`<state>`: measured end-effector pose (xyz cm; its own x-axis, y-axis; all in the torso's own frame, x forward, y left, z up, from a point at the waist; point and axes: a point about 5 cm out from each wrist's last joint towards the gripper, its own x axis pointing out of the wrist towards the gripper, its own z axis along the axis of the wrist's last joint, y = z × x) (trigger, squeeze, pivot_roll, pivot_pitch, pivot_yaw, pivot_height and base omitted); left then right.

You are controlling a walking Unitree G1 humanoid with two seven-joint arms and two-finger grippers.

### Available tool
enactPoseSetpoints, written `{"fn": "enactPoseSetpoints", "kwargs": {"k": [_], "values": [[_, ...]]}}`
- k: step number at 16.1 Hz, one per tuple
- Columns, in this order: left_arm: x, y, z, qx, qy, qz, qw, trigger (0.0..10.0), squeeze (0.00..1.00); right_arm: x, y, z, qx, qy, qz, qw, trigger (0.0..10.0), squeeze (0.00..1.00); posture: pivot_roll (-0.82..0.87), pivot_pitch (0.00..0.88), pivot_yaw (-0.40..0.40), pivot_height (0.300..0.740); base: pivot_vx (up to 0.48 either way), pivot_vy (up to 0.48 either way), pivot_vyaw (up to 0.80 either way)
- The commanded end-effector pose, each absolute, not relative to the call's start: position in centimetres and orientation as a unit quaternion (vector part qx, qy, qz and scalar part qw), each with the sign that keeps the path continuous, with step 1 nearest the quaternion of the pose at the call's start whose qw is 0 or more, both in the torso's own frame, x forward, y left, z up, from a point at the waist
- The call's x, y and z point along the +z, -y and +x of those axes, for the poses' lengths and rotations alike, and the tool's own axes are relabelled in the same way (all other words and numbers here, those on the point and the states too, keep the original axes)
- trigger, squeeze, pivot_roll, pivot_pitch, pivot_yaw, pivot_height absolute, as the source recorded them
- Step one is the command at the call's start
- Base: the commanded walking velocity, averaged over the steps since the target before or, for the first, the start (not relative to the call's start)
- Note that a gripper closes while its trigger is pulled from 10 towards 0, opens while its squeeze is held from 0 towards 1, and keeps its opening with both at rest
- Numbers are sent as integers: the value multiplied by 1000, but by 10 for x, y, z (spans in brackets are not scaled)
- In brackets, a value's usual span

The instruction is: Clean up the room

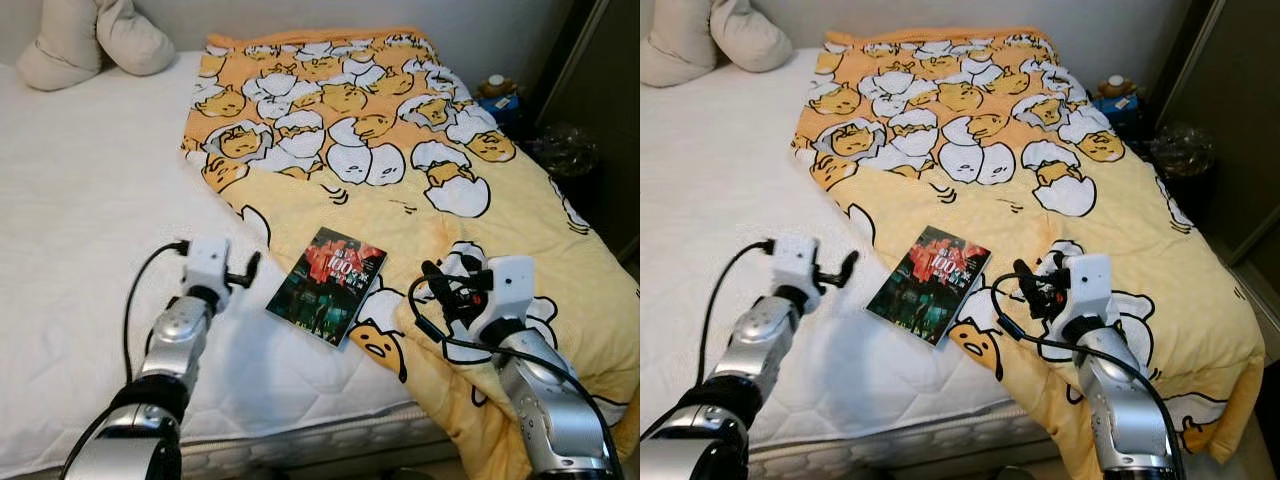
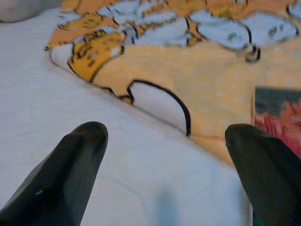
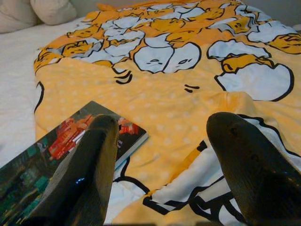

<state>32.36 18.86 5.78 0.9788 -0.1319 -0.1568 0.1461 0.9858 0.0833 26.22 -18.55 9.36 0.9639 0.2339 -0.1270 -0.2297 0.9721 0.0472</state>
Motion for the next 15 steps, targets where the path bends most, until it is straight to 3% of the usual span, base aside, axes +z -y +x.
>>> {"fn": "enactPoseSetpoints", "kwargs": {"k": [1, 7, 10, 12, 13, 15], "values": [[68, -189, 328, -73, -53, 26, 996, 10000, 0, 96, 185, 262, 117, -60, 18, 991, 10000, 0, -105, 0, 58, 740, 0, 0, 0], [89, -184, 351, -77, -47, 46, 995, 10000, 0, 106, 194, 263, 116, -41, 7, 992, 10000, 0, -133, 0, 57, 740, 0, 0, 0], [116, -172, 367, -126, -14, 1, 992, 10000, 0, 120, 207, 258, 96, -27, 23, 995, 10000, 0, -164, 0, 42, 740, 0, 0, 0], [119, -162, 367, -144, -5, 31, 989, 10000, 0, 118, 212, 258, 102, -29, 8, 994, 10000, 0, -151, 0, 53, 740, 0, 0, 0], [121, -158, 365, -168, 6, 62, 984, 10000, 0, 125, 212, 262, 87, -5, 50, 995, 10000, 0, -135, 6, 55, 740, 0, 0, 0], [127, -166, 362, -173, 17, 25, 985, 10000, 0, 131, 209, 263, 81, 9, 77, 994, 10000, 0, -121, 27, 61, 740, 0, 0, 0]]}}
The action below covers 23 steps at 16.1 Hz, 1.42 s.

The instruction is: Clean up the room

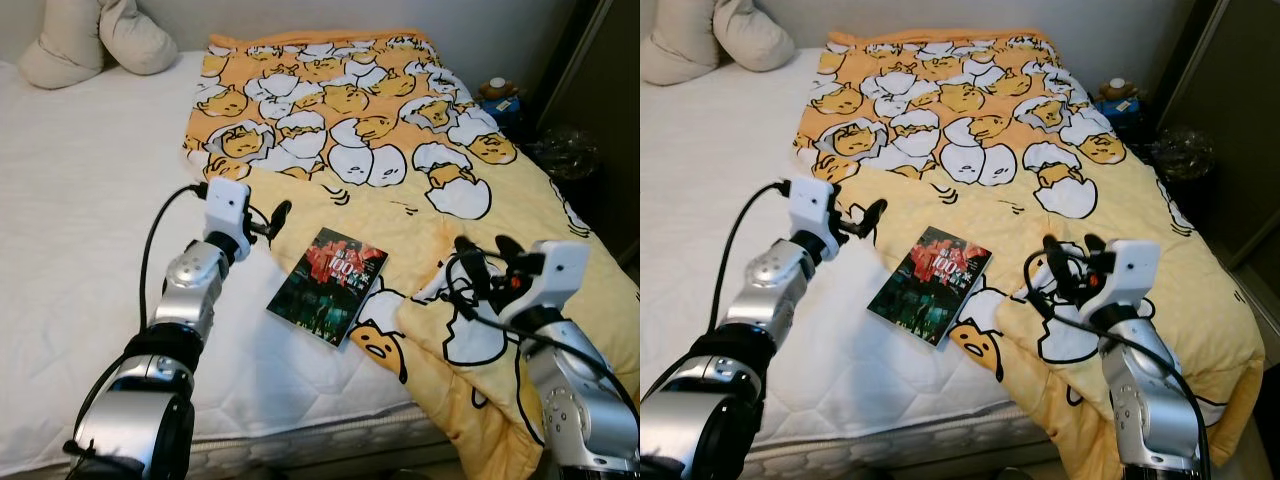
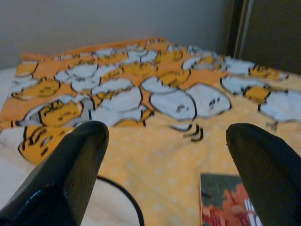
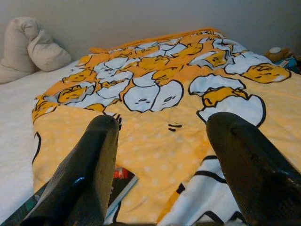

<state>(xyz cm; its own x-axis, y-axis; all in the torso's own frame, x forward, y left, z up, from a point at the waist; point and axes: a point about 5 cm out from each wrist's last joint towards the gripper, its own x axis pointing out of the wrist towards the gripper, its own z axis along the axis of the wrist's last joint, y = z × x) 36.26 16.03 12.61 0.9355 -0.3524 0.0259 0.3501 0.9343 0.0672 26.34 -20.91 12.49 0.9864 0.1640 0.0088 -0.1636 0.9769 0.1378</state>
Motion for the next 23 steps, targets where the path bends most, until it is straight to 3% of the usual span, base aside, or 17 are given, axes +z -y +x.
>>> {"fn": "enactPoseSetpoints", "kwargs": {"k": [1, 6, 9, 14, 20, 23], "values": [[128, -169, 357, -196, 22, 24, 980, 10000, 0, 130, 205, 263, 92, 3, 64, 994, 10000, 0, -119, 32, 64, 740, 0, 0, 0], [123, -168, 340, -240, 22, -26, 970, 10000, 0, 135, 197, 272, 130, 9, 59, 990, 10000, 0, -100, 45, 52, 740, 0, 0, 0], [100, -168, 328, -222, -14, 8, 975, 10000, 0, 120, 199, 271, 140, -26, 35, 989, 10000, 0, -101, 9, 72, 740, 0, 0, 0], [106, -161, 342, -220, -18, 29, 975, 10000, 0, 115, 201, 272, 142, -38, 9, 989, 10000, 0, -109, 0, 83, 740, 0, 0, 0], [99, -170, 345, -203, -46, 39, 977, 10000, 0, 107, 196, 277, 153, -55, -7, 987, 10000, 0, -113, 0, 79, 740, 0, 0, 0], [103, -174, 351, -177, -51, 121, 975, 10000, 0, 103, 180, 299, 160, -66, -33, 984, 10000, 0, -126, 0, 58, 740, 0, 0, 0]]}}
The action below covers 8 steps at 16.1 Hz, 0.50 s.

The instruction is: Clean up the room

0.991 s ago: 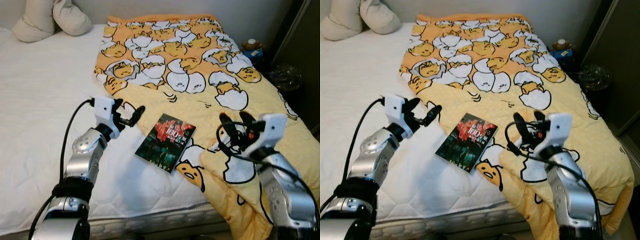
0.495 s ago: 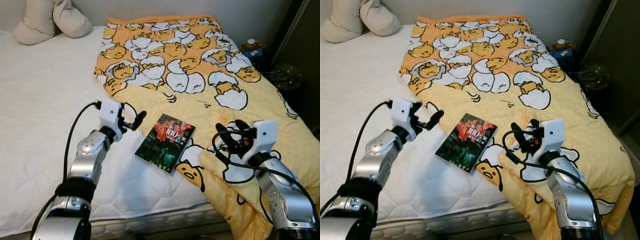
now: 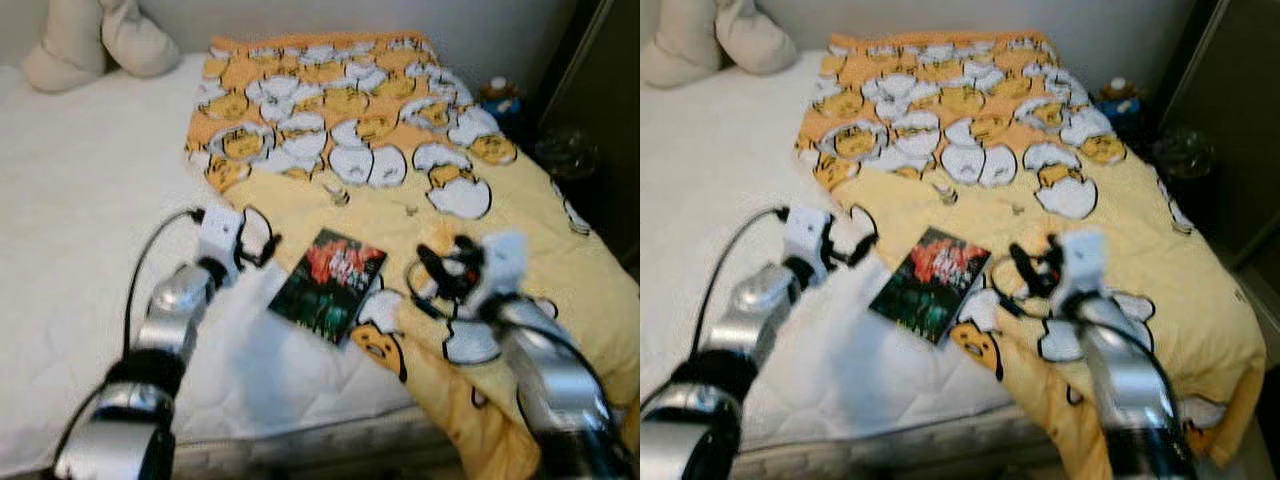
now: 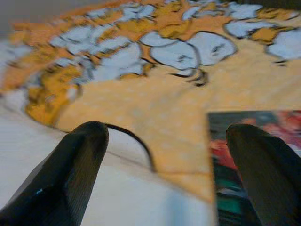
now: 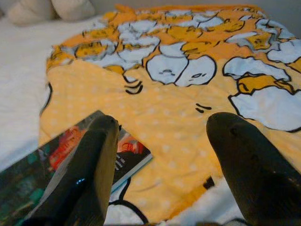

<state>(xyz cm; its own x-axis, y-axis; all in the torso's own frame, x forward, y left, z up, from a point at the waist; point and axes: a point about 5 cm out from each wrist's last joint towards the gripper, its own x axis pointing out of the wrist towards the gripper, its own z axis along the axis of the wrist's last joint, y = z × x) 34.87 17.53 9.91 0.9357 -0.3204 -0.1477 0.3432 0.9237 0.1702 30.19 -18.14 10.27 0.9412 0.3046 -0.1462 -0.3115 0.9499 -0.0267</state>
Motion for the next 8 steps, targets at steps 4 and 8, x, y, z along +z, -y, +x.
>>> {"fn": "enactPoseSetpoints", "kwargs": {"k": [4, 8], "values": [[109, -180, 356, -132, -41, 99, 986, 10000, 0, 112, 165, 325, 159, -55, -24, 986, 10000, 0, -111, 0, 31, 740, 0, 0, 0], [103, -179, 356, -121, -49, 78, 988, 10000, 0, 111, 159, 330, 168, -46, -3, 985, 10000, 1000, -100, 0, 48, 740, 0, 0, 0]]}}
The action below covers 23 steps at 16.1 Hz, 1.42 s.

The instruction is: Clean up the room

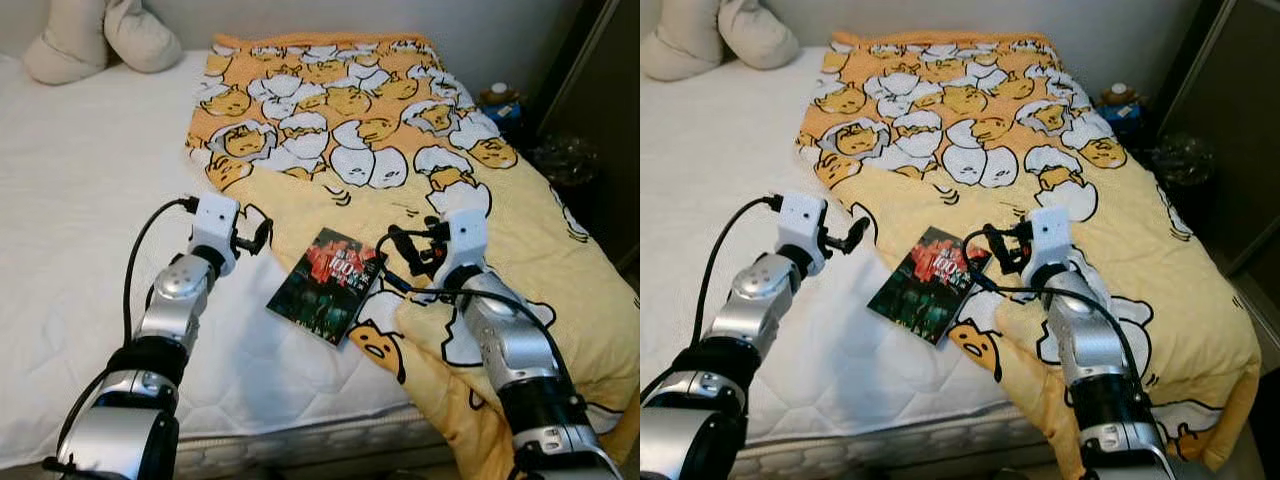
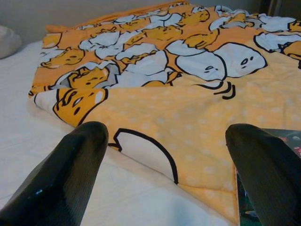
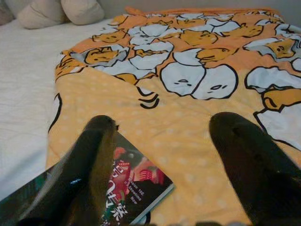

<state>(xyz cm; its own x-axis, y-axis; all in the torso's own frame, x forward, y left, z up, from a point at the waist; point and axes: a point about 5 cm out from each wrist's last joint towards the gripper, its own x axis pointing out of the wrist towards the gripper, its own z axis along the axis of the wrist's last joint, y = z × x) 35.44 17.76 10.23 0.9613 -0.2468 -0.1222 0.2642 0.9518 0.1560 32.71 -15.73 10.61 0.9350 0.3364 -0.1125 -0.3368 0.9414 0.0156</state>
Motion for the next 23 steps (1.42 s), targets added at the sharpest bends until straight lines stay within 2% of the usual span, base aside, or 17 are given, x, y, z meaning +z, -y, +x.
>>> {"fn": "enactPoseSetpoints", "kwargs": {"k": [1, 7, 8, 9, 11, 15, 20, 23], "values": [[103, -180, 356, -118, -50, 78, 989, 10000, 0, 111, 160, 331, 167, -44, -3, 985, 10000, 1000, -101, 0, 49, 740, 0, 0, 0], [108, -175, 362, -143, -44, 91, 985, 10000, 0, 116, 167, 331, 164, -30, -30, 986, 10000, 1000, -137, 0, 74, 740, 0, 0, 0], [109, -175, 363, -145, -42, 87, 985, 10000, 0, 118, 169, 331, 164, -28, -32, 986, 10000, 251, -137, 0, 74, 740, 0, 0, 0], [111, -174, 365, -150, -41, 76, 985, 10000, 0, 121, 171, 330, 167, -23, -38, 985, 10000, 0, -152, 0, 76, 740, 0, 0, 0], [113, -166, 368, -176, -45, 56, 982, 10000, 0, 131, 179, 322, 178, -11, -39, 983, 10000, 0, -173, 0, 61, 740, 0, 0, 0], [110, -149, 370, -215, -58, 40, 974, 10000, 0, 137, 193, 309, 176, -15, -40, 983, 10000, 0, -237, 105, 44, 740, 0, 0, 0], [106, -116, 370, -253, -71, 16, 965, 10000, 0, 150, 199, 282, 224, -41, -62, 972, 10000, 0, -362, 200, 47, 740, 0, 0, 0], [111, -93, 370, -285, -63, -29, 956, 10000, 0, 155, 202, 262, 235, -55, -58, 969, 10000, 0, -406, 198, 51, 740, 0, 0, 0]]}}
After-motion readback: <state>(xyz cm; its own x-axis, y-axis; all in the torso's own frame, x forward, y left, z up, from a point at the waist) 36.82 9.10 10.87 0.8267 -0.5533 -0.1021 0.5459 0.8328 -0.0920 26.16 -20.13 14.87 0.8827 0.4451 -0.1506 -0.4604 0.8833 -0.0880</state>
